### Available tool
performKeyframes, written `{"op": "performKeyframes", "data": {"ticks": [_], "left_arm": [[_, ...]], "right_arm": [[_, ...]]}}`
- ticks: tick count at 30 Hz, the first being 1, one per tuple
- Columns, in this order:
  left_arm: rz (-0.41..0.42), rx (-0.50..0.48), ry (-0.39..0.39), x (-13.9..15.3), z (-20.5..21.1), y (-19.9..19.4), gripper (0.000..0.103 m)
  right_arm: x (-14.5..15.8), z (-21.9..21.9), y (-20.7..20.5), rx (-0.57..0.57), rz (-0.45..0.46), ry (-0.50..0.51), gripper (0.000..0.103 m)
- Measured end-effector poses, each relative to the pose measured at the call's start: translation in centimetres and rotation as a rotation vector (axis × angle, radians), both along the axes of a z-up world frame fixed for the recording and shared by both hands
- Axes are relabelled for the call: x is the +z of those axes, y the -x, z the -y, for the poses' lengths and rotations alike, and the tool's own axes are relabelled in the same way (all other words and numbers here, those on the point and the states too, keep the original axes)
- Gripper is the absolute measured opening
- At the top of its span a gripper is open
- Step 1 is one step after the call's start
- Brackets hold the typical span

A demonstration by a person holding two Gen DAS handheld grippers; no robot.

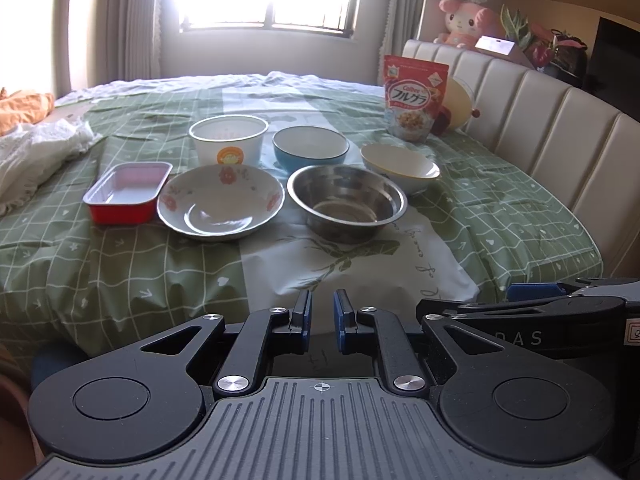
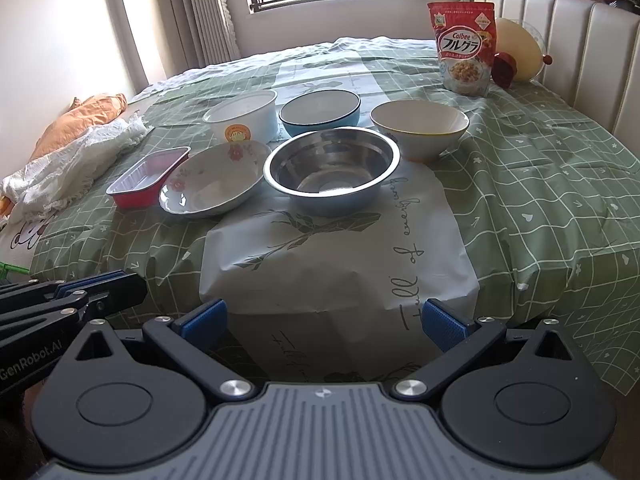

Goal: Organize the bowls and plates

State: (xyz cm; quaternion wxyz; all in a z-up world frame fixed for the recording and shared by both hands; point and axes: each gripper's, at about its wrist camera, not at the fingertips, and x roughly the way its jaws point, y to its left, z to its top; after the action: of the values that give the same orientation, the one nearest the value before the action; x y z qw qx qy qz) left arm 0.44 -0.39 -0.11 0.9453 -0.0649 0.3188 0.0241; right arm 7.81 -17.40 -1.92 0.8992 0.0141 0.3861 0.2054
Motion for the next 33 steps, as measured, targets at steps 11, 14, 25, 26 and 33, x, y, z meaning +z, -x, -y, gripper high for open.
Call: {"op": "performKeyframes", "data": {"ticks": [11,14,25,26,33], "left_arm": [[-0.002,-0.002,0.004,-0.01,0.01,-0.08,0.014],[-0.003,0.0,0.008,-0.02,0.07,-0.07,0.014],[-0.007,-0.002,0.011,-0.22,0.02,0.12,0.014],[-0.007,-0.002,0.011,-0.23,0.03,0.13,0.014],[-0.007,-0.002,0.011,-0.23,0.03,0.13,0.014]], "right_arm": [[-0.29,-0.06,-0.23,0.005,-0.007,0.0,0.103],[-0.26,-0.04,-0.19,0.005,-0.009,0.0,0.103],[-0.25,-0.03,-0.19,0.005,-0.012,-0.001,0.103],[-0.24,-0.04,-0.19,0.005,-0.013,0.0,0.103],[-0.33,-0.01,-0.14,0.004,-0.014,-0.001,0.103]]}}
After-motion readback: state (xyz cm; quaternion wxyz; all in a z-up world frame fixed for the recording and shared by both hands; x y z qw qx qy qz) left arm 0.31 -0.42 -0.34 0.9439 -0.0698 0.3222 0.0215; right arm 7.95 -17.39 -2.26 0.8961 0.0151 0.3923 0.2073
